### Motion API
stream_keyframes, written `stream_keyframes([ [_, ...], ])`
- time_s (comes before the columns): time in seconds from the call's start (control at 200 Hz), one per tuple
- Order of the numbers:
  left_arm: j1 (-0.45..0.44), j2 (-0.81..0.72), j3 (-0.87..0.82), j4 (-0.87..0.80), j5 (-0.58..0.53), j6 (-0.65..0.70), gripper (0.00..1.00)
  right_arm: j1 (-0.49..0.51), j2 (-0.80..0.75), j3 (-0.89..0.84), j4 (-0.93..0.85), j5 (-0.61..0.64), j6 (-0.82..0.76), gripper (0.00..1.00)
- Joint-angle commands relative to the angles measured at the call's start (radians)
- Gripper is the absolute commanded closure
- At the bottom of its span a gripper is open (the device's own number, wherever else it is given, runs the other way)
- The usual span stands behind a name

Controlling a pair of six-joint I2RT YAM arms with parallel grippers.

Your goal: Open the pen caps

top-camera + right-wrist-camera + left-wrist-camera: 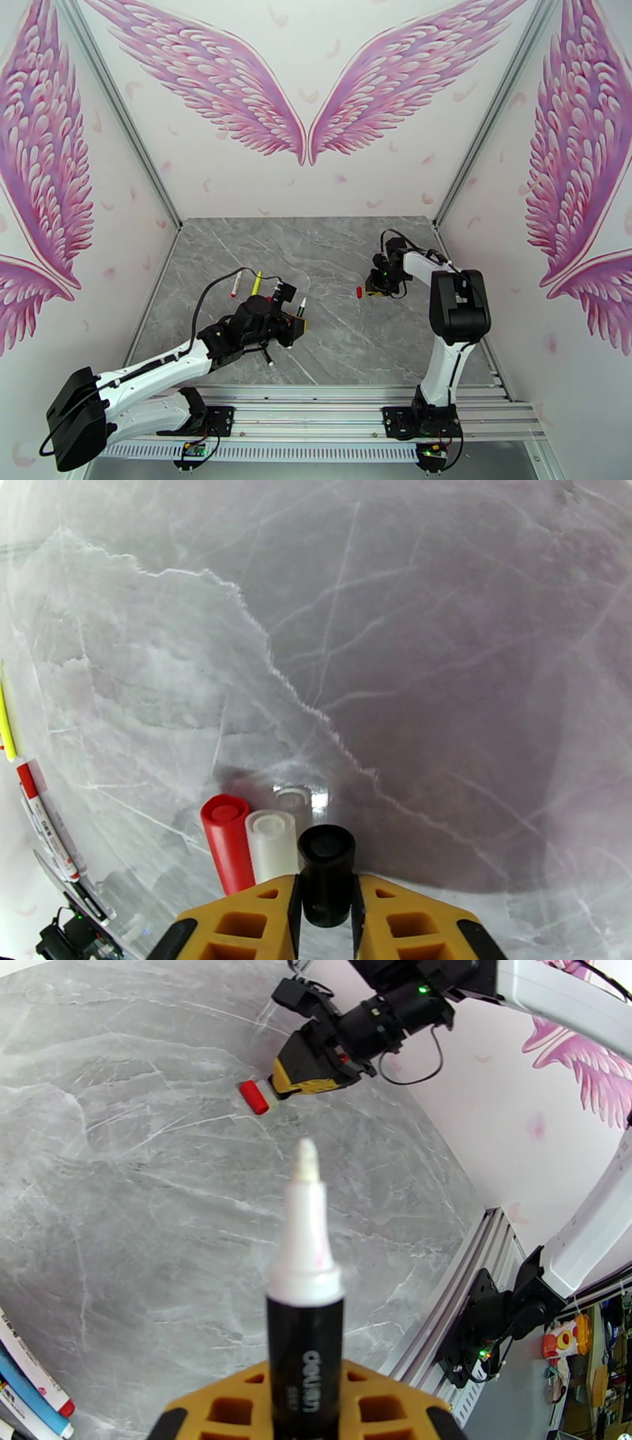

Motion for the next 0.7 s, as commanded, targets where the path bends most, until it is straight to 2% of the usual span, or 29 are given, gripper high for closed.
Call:
stream_keyframes([
  [0.0,0.008,0.002,0.066,-0.079,-0.073,0.005,1.0,0.011,-0.067,-0.032,0.018,0.026,0.03,0.72],
  [0.285,0.017,0.039,0.115,-0.154,-0.135,0.005,1.0,0.032,-0.136,-0.081,0.043,0.032,0.057,0.66],
  [0.38,0.024,0.062,0.14,-0.191,-0.189,0.0,1.0,0.056,-0.197,-0.121,0.072,0.038,0.074,0.65],
  [0.535,0.055,0.133,0.211,-0.3,-0.315,0.005,1.0,0.113,-0.36,-0.23,0.134,0.056,0.113,0.54],
  [0.695,0.12,0.234,0.269,-0.322,-0.325,0.038,1.0,0.198,-0.571,-0.331,0.17,0.071,0.155,0.4],
])
